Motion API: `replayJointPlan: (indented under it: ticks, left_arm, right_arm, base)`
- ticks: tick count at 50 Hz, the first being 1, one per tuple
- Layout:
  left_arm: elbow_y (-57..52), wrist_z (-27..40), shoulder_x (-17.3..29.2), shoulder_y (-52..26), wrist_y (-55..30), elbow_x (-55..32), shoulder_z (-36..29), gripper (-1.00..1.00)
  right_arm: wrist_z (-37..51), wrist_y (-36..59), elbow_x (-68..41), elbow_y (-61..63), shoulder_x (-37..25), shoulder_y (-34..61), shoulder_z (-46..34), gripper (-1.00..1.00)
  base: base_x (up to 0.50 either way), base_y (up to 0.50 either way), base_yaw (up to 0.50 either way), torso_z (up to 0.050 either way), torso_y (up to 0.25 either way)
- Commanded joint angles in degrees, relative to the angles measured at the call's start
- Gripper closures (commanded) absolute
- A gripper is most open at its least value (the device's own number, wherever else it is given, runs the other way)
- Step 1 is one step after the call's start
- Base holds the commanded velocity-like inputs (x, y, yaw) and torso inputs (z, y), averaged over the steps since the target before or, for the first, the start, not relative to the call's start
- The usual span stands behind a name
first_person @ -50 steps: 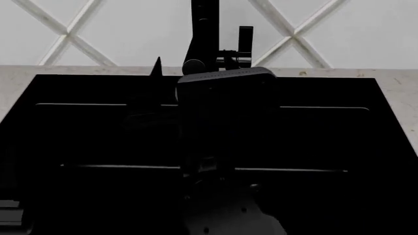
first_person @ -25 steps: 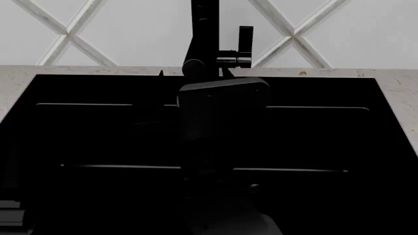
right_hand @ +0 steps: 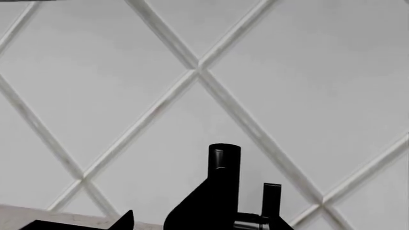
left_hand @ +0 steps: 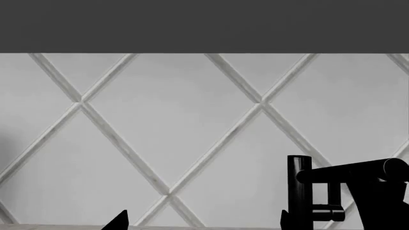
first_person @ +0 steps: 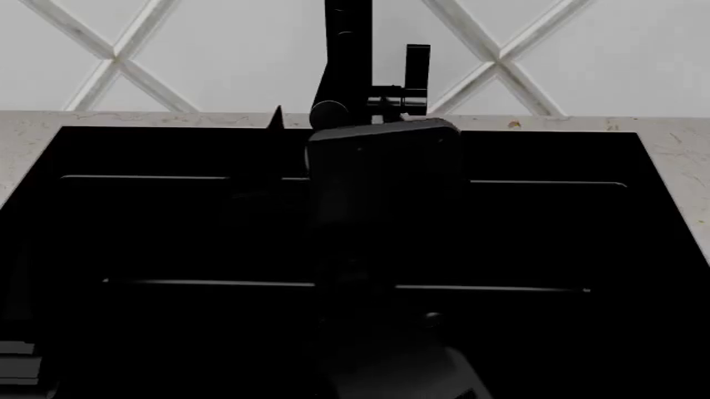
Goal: Turn the sink spout to the right.
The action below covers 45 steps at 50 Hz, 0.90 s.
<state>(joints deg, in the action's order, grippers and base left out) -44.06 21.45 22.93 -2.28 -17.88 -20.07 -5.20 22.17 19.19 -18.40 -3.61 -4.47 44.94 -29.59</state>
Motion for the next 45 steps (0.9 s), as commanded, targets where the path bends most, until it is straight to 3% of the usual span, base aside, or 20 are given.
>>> replayJointPlan:
  ticks: [1,45]
  left_arm:
    - [-0.07,0.17,0.21,-0.01,0.05,-0.09,-0.14,-1.0]
    - [0.46,0.29,0.9,-0.15,0.38,-0.6,-1.04,-1.0]
  right_arm:
    - [0.2,-0.58,-0.52,-1.54,-0.32,2.0,-0.5,-1.0]
    - [4.83,0.38,-1.3,3.91,-5.15,0.54,0.15,-1.0]
  base:
    - [0.0,0.0,0.0,0.0,0.0]
    - [0.0,0.0,0.0,0.0,0.0]
